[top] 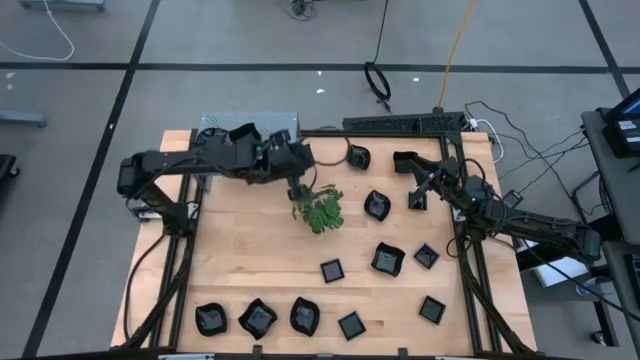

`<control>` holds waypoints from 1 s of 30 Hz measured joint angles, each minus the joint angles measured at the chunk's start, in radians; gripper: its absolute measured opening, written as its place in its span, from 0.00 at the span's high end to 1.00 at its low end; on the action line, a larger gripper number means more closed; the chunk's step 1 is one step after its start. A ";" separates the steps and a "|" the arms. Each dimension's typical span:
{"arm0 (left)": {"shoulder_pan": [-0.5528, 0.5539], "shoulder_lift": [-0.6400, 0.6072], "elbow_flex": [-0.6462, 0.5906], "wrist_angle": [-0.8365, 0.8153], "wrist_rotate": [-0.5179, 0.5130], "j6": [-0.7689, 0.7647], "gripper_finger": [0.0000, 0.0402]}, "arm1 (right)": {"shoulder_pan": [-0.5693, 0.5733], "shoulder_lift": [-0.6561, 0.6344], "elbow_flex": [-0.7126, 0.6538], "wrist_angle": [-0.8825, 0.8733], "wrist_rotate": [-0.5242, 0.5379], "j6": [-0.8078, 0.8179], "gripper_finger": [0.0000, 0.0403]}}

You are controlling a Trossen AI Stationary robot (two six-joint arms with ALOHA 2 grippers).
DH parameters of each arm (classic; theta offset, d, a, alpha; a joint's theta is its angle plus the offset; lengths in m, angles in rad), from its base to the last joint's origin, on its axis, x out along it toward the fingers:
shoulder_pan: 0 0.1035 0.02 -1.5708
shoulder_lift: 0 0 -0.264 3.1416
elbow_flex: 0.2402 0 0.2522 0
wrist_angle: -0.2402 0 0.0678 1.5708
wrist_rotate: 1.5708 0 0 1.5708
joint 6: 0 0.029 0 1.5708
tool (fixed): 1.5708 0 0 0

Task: Pick & Place Mini shaped plates
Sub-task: Put the square plate on the shelf

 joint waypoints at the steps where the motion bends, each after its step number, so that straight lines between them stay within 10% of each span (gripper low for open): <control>1: 0.015 0.003 0.000 -0.005 0.000 0.014 0.97 | 0.000 0.000 0.000 0.000 0.000 0.000 0.74; 30: 0.282 0.123 -0.002 -0.145 -0.044 0.215 0.96 | 0.000 0.000 0.000 0.000 0.000 0.000 0.74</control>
